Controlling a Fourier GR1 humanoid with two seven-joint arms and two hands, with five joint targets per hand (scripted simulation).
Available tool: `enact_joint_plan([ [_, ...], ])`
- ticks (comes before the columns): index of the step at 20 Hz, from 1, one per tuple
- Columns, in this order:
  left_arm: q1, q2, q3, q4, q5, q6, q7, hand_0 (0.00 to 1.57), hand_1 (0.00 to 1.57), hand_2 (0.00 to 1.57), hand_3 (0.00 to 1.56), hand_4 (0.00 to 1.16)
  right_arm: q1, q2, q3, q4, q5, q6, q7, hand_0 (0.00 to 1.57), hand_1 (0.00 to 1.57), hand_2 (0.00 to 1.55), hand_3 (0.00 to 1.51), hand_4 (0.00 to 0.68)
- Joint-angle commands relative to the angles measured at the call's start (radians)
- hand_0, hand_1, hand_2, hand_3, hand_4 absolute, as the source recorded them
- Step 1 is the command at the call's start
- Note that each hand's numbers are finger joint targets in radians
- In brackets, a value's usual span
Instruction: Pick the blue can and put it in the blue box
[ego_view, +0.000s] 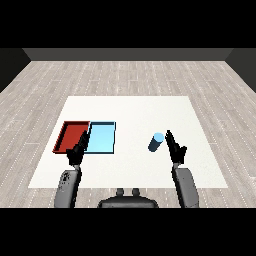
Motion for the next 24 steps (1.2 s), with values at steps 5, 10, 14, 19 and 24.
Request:
enact_joint_plan([
  [5, -0.012, -0.004, 0.030, 0.028, -0.020, 0.016, -0.033, 0.00, 0.00, 0.00, 0.00, 0.00, -0.052, -0.025, -0.052, 0.059, 0.019, 0.018, -0.004, 0.00, 0.00, 0.00, 0.00, 0.000],
  [10, -0.053, -0.059, 0.032, 0.004, 0.068, -0.033, -0.284, 0.00, 0.00, 0.00, 0.00, 0.00, -0.044, -0.004, -0.076, 0.014, -0.169, 0.177, -0.207, 0.00, 0.00, 0.00, 0.00, 0.000],
  [14, 0.034, -0.046, 0.042, -0.039, 0.119, -0.091, -0.312, 0.00, 0.00, 0.00, 0.00, 0.00, -0.070, -0.025, -0.097, 0.007, -0.199, 0.209, -0.187, 0.00, 0.00, 0.00, 0.00, 0.000],
  [19, -0.014, -0.004, 0.098, 0.032, 0.151, -0.118, -0.324, 0.00, 0.00, 0.00, 0.00, 0.00, -0.065, 0.006, -0.085, 0.076, -0.155, 0.185, -0.263, 0.00, 0.00, 0.00, 0.00, 0.000],
  [24, -0.048, -0.042, 0.049, 0.025, 0.104, -0.061, -0.316, 0.00, 0.00, 0.00, 0.00, 0.00, -0.094, 0.002, -0.107, 0.098, -0.152, 0.149, -0.224, 0.00, 0.00, 0.00, 0.00, 0.000],
])
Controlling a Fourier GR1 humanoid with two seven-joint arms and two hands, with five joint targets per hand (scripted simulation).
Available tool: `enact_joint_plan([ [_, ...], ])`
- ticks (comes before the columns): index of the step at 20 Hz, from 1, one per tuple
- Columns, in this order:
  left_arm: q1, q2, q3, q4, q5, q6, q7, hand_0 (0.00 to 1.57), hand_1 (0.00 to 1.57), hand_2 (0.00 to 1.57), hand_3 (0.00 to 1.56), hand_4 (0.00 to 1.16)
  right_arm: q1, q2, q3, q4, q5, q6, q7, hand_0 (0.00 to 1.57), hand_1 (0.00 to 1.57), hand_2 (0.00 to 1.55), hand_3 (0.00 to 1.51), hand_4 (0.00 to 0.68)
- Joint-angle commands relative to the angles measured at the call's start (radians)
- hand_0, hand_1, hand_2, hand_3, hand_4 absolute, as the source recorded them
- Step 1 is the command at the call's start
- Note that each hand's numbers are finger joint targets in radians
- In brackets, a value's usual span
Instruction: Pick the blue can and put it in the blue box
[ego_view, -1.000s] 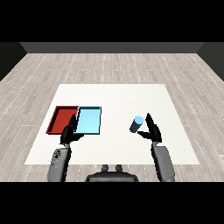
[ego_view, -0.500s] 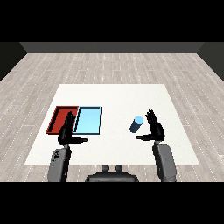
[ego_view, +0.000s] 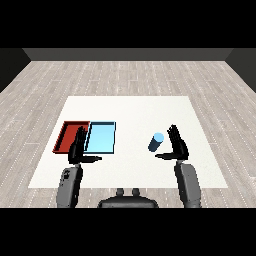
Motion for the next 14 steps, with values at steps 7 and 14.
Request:
enact_joint_plan([
  [7, 0.028, -0.007, -0.022, -0.056, -0.013, 0.012, 0.011, 0.00, 0.00, 0.00, 0.00, 0.00, -0.153, -0.019, -0.077, 0.210, -0.019, -0.041, -0.014, 0.00, 0.00, 0.00, 0.00, 0.000],
  [14, -0.009, 0.009, 0.031, 0.053, 0.030, -0.012, -0.056, 0.00, 0.00, 0.00, 0.00, 0.00, -0.155, -0.009, -0.066, 0.308, -0.004, -0.049, -0.076, 0.00, 0.00, 0.00, 0.00, 0.000],
])
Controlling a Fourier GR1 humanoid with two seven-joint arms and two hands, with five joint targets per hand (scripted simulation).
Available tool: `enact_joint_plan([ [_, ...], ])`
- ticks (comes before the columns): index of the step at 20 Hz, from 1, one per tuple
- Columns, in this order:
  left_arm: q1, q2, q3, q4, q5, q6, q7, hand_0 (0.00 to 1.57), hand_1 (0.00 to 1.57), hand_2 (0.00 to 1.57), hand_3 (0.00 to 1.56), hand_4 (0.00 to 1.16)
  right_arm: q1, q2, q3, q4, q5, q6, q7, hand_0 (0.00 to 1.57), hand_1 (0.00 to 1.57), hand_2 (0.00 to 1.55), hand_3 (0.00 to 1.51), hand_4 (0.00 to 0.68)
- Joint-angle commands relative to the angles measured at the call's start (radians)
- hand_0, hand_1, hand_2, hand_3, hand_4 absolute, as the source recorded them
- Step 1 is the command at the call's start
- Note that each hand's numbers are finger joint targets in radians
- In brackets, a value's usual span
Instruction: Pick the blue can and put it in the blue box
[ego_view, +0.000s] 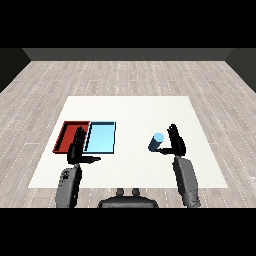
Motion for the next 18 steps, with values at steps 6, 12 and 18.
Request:
enact_joint_plan([
  [6, 0.038, -0.022, -0.023, -0.024, -0.017, 0.016, -0.017, 0.00, 0.00, 0.00, 0.00, 0.00, -0.150, 0.001, -0.030, 0.250, -0.012, -0.008, -0.071, 0.00, 0.00, 0.00, 0.00, 0.000],
  [12, 0.024, -0.011, -0.016, -0.063, 0.016, 0.007, 0.050, 0.00, 0.00, 0.00, 0.00, 0.00, -0.148, 0.018, -0.003, 0.244, -0.030, -0.013, -0.007, 0.00, 0.00, 0.00, 0.00, 0.000],
  [18, 0.032, 0.021, 0.003, -0.078, 0.030, -0.019, 0.052, 0.00, 0.00, 0.00, 0.00, 0.00, -0.210, 0.045, -0.028, 0.389, -0.050, -0.035, -0.068, 0.00, 0.00, 0.00, 0.00, 0.000],
])
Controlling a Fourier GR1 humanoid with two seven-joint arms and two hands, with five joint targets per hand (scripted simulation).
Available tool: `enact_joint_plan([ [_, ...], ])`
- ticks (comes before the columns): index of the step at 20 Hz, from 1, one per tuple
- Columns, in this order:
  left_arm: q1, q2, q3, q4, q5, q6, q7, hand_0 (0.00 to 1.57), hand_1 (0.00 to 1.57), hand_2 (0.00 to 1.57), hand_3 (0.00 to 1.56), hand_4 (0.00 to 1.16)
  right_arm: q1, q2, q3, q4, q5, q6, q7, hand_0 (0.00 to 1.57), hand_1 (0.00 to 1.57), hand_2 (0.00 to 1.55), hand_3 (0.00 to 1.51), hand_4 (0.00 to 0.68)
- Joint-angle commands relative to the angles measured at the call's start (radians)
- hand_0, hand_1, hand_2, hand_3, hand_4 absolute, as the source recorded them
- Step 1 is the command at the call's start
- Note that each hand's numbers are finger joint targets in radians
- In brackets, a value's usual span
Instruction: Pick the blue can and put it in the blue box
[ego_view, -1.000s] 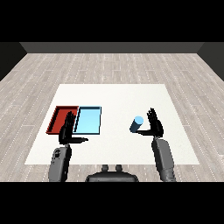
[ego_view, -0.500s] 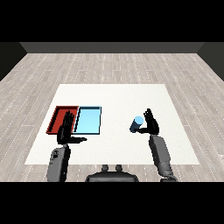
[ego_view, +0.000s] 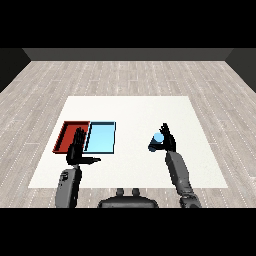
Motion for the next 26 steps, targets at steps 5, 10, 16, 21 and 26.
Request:
enact_joint_plan([
  [5, -0.045, 0.017, 0.021, -0.027, 0.016, 0.018, 0.055, 0.00, 0.00, 0.00, 0.00, 0.00, -0.088, 0.019, -0.001, 0.214, 0.011, 0.006, -0.130, 0.00, 0.00, 0.00, 0.00, 0.000],
  [10, -0.023, 0.012, 0.023, -0.056, 0.019, 0.026, 0.061, 0.00, 0.00, 0.00, 0.00, 0.00, -0.108, 0.025, -0.032, 0.244, 0.010, -0.084, -0.159, 0.00, 0.00, 0.15, 0.22, 0.000],
  [16, 0.050, 0.008, 0.008, -0.036, 0.012, -0.010, 0.002, 0.00, 0.00, 0.00, 0.00, 0.00, -0.138, 0.038, 0.013, 0.142, 0.054, -0.234, -0.050, 1.51, 1.51, 1.48, 1.43, 0.591],
  [21, -0.002, -0.013, -0.018, -0.029, -0.006, 0.019, 0.029, 0.00, 0.00, 0.00, 0.00, 0.00, -0.131, -0.001, 0.035, 0.166, 0.076, -0.206, -0.029, 1.51, 1.51, 1.48, 1.45, 0.597],
  [26, -0.040, 0.006, -0.003, 0.083, -0.019, -0.011, -0.039, 0.00, 0.00, 0.00, 0.00, 0.00, -0.049, 0.069, 0.140, -0.114, 0.098, -0.252, 0.077, 1.48, 1.48, 1.47, 1.44, 0.619],
])
